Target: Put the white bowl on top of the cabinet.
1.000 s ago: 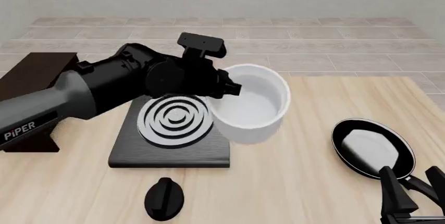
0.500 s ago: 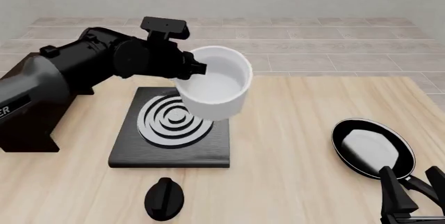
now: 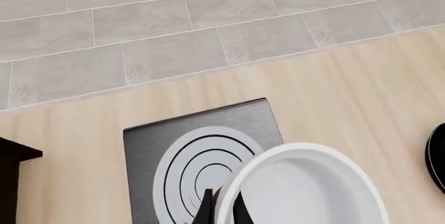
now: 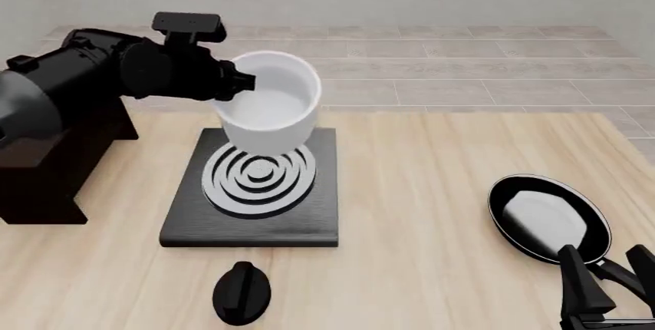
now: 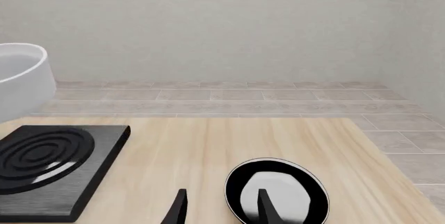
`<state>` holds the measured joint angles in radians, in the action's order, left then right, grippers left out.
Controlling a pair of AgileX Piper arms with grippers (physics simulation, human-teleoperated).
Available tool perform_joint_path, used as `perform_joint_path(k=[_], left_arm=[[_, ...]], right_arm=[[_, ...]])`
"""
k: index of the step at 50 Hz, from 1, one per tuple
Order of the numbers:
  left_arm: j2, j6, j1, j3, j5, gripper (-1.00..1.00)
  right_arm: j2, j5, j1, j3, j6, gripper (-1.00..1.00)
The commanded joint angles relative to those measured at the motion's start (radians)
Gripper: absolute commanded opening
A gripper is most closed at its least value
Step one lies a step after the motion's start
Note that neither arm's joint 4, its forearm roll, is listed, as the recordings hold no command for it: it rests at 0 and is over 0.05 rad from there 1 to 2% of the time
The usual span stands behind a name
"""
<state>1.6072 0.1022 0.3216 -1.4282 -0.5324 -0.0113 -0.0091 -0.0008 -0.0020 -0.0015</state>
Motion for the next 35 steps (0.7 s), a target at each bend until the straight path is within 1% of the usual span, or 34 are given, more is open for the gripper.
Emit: perform_joint_path(k=[1, 6, 7, 9, 10, 11, 12, 15, 16, 17, 18, 19, 21, 22, 23, 25, 26, 27, 29, 30, 31, 32, 33, 35], left_arm=[[-0.02, -0.011, -0.073, -0.004, 0.006, -1.0], [-0.02, -0.02, -0.108, -0.006, 0.006, -1.0], [-0.019, -0.01, -0.118, -0.008, 0.004, -1.0], [-0.018, -0.025, -0.132, -0.009, 0.006, -1.0], [-0.014, -0.008, -0.141, -0.013, 0.003, -1.0], [-0.014, -0.017, -0.148, -0.016, 0.003, -1.0], [-0.015, -0.005, -0.149, -0.015, 0.002, -1.0], [-0.01, -0.007, -0.161, -0.019, 0.005, -1.0], [-0.008, 0.027, -0.16, -0.017, 0.004, -1.0], [-0.007, 0.008, -0.166, -0.02, 0.004, -1.0], [-0.006, -0.016, -0.183, -0.024, 0.006, -1.0], [-0.004, 0.016, -0.181, -0.03, 0.0, -1.0], [-0.007, -0.011, -0.203, -0.058, -0.015, -1.0], [-0.008, 0.009, -0.201, -0.069, -0.027, -1.0], [-0.01, -0.006, -0.211, -0.078, -0.032, -1.0], [-0.006, 0.017, -0.217, -0.103, -0.051, -1.0], [-0.004, -0.015, -0.234, -0.12, -0.056, -1.0], [-0.001, 0.019, -0.229, -0.123, -0.06, -1.0], [0.008, 0.006, -0.248, -0.143, -0.068, -1.0], [0.011, 0.018, -0.248, -0.143, -0.071, -1.0], [0.014, -0.012, -0.268, -0.148, -0.067, -1.0], [0.014, 0.019, -0.264, -0.147, -0.071, -1.0], [0.014, 0.004, -0.27, -0.149, -0.071, -1.0], [0.012, -0.002, -0.274, -0.149, -0.071, -1.0]], right_arm=[[0.0, 0.0, 0.0, 0.0, 0.0, 1.0], [0.0, 0.0, 0.0, 0.0, 0.0, 1.0], [0.0, 0.0, 0.0, 0.0, 0.0, 1.0], [0.0, 0.0, 0.0, 0.0, 0.0, 1.0], [0.0, 0.0, 0.0, 0.0, 0.0, 1.0], [0.0, 0.0, 0.0, 0.0, 0.0, 1.0], [0.0, 0.0, 0.0, 0.0, 0.0, 1.0], [0.0, 0.0, 0.0, 0.0, 0.0, 1.0], [0.0, 0.0, 0.0, 0.0, 0.0, 1.0], [0.0, 0.0, 0.0, 0.0, 0.0, 1.0], [0.0, 0.0, 0.0, 0.0, 0.0, 1.0], [0.0, 0.0, 0.0, 0.0, 0.0, 1.0], [0.0, 0.0, 0.0, 0.0, 0.0, 1.0], [0.0, 0.0, 0.0, 0.0, 0.0, 1.0], [0.0, 0.0, 0.0, 0.0, 0.0, 1.0], [0.0, 0.0, 0.0, 0.0, 0.0, 1.0], [0.0, 0.0, 0.0, 0.0, 0.0, 1.0], [0.0, 0.0, 0.0, 0.0, 0.0, 1.0], [0.0, 0.0, 0.0, 0.0, 0.0, 1.0], [0.0, 0.0, 0.0, 0.0, 0.0, 1.0], [0.0, 0.0, 0.0, 0.0, 0.0, 1.0], [0.0, 0.0, 0.0, 0.0, 0.0, 1.0], [0.0, 0.0, 0.0, 0.0, 0.0, 1.0], [0.0, 0.0, 0.0, 0.0, 0.0, 1.0]])
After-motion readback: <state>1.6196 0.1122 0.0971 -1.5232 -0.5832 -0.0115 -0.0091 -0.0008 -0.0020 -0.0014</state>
